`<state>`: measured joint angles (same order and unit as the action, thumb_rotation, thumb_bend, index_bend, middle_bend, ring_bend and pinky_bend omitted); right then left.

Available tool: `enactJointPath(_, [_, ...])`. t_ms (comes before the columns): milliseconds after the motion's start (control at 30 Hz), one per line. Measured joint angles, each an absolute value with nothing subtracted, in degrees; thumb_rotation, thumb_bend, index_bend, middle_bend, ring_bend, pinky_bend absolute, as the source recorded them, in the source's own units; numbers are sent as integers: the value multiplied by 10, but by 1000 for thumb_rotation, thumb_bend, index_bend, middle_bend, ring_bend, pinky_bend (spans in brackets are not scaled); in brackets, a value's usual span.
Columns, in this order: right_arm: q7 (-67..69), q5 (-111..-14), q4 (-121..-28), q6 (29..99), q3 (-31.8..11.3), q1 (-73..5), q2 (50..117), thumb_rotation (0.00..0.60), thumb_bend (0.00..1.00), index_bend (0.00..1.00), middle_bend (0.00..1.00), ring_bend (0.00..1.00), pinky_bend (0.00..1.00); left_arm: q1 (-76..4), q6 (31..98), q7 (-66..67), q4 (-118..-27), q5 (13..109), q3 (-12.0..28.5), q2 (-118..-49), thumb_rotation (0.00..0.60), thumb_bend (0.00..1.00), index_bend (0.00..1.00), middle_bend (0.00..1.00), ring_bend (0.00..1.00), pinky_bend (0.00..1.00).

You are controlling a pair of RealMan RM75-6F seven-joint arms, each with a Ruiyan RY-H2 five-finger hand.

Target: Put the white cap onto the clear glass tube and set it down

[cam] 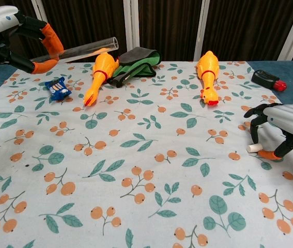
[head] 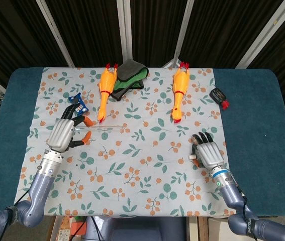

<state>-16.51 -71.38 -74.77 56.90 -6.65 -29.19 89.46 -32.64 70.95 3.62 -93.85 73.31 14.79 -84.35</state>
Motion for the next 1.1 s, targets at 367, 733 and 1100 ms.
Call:
enactJointPath(367, [-169,-712,-746,572,-65,-294,900,600,370,630,184,29,13,-325,709,35,-941,733,146,-838,600,707,605,618,67,0])
enactJointPath(733, [-154,-730,-765,609,-78,-293,885,600,389,662,202,39,27,-333,703,39,-939,724,150,-853,600,713,605,618,67,0])
enactJointPath(1100, [-144,-750,-783,675,-130,-300,857,600,390,662,202,39,27,-364,682,30,-883,695,167,-933,600,716,611,628,80,0])
